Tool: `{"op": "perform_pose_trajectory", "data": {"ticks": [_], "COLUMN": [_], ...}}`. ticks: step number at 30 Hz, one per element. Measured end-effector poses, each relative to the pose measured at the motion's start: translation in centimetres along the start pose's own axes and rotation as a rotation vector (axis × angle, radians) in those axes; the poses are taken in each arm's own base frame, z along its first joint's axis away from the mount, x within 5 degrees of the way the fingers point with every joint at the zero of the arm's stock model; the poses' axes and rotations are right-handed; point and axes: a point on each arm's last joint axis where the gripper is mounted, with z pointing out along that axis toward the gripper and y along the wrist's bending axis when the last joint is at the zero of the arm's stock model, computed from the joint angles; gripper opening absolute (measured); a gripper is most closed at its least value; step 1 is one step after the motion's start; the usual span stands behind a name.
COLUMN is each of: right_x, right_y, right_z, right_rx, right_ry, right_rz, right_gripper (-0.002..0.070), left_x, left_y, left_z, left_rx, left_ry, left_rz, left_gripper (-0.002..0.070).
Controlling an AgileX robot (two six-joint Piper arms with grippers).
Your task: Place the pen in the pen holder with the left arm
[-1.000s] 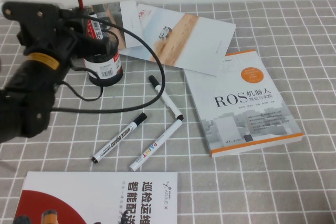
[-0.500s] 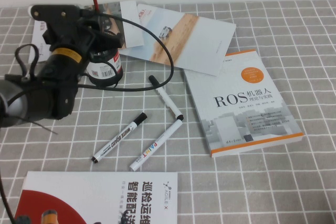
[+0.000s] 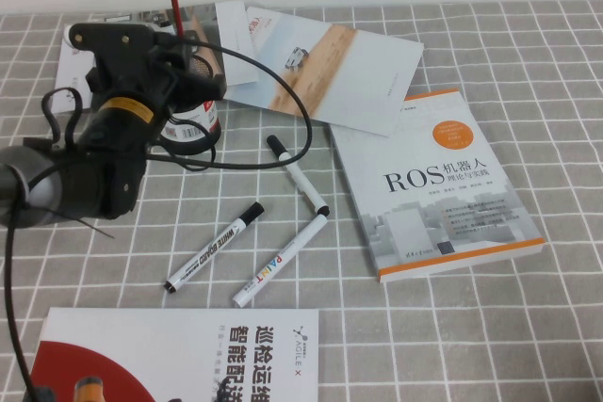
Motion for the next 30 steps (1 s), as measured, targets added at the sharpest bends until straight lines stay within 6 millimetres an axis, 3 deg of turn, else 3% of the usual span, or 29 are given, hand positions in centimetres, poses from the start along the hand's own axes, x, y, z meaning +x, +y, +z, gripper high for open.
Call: {"op": "perform_pose_trajectory", "data": {"ticks": [6, 14, 18, 24, 27, 30], "right_x": [0.0, 0.0, 0.0, 0.0, 0.0, 0.0], "right_y": [0.0, 0.0, 0.0, 0.0, 0.0, 0.0], "right_z": [0.0, 0.0, 0.0, 0.0, 0.0, 0.0], "right_rx": [0.0, 0.0, 0.0, 0.0, 0.0, 0.0], "right_ry": [0.0, 0.0, 0.0, 0.0, 0.0, 0.0], "right_rz": [0.0, 0.0, 0.0, 0.0, 0.0, 0.0], "right_gripper": [-0.0015, -0.0015, -0.0015, -0.0015, -0.0015, -0.0015], "left_x": [0.4, 0.5, 0.4, -2.2, -4.7, -7.3], "left_y": [0.1, 0.1, 0.1, 0.0, -0.1, -0.2], "left_z": [0.0, 0.0, -0.1, -1.3, -2.9, -5.4], "left_rx": [-0.002, -0.003, -0.003, 0.0, 0.003, 0.007], "left_ry": [0.048, 0.054, 0.053, 0.066, 0.12, 0.165], "left_rz": [-0.004, -0.025, -0.029, -0.031, -0.033, -0.035], "left_gripper": [0.0041, 0.0205, 0.0239, 0.0246, 0.0239, 0.0171]}}
